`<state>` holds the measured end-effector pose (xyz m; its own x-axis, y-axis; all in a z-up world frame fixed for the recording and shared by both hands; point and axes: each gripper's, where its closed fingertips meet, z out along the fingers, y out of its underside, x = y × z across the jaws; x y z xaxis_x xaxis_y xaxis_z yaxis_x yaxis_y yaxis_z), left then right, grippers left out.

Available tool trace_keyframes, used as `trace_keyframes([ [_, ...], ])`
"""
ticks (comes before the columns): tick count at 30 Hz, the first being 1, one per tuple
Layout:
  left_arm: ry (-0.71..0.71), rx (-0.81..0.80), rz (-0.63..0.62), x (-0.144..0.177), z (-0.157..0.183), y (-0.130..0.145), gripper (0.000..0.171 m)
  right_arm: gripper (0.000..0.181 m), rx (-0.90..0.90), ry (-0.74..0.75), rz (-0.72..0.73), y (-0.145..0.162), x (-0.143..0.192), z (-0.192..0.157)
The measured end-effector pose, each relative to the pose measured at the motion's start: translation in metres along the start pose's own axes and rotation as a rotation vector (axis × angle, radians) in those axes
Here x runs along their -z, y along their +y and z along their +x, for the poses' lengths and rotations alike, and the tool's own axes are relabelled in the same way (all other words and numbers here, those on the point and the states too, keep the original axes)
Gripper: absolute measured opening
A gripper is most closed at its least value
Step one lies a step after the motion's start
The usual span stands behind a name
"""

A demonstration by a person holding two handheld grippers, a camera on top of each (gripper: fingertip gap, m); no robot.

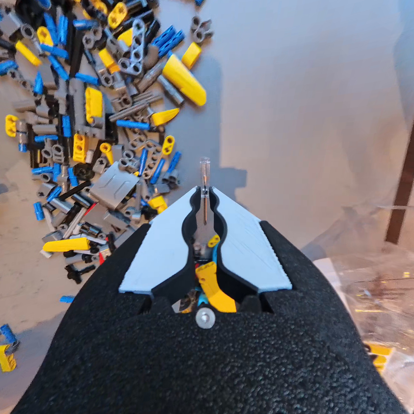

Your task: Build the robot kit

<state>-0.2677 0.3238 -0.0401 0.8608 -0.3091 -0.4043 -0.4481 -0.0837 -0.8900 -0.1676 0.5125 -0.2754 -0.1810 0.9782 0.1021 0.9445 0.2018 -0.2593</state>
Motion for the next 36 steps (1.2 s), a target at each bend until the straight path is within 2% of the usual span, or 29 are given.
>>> trace_keyframes([
  [4,-0.016,0.003,0.001,0.002,-0.006,0.001,0.0,0.006,0.002,0.014,0.025,-0.03,-0.002,0.021],
  [10,-0.047,-0.003,-0.001,0.009,-0.014,0.001,0.0,0.006,0.02,-0.009,0.084,-0.097,-0.034,0.033],
  [14,-0.052,-0.007,0.005,0.011,-0.016,-0.001,0.0,0.006,0.071,-0.002,0.05,-0.121,-0.052,0.032],
  [17,-0.054,-0.007,0.002,0.01,-0.016,0.001,0.0,0.006,0.1,0.018,0.039,-0.134,-0.052,0.034],
  [25,-0.055,-0.003,0.005,0.011,-0.017,0.001,0.0,0.006,0.227,-0.025,-0.055,-0.129,-0.051,-0.007],
  [36,-0.07,-0.002,0.02,0.019,-0.021,-0.004,0.0,0.006,0.287,-0.041,-0.03,-0.113,-0.041,-0.052],
])
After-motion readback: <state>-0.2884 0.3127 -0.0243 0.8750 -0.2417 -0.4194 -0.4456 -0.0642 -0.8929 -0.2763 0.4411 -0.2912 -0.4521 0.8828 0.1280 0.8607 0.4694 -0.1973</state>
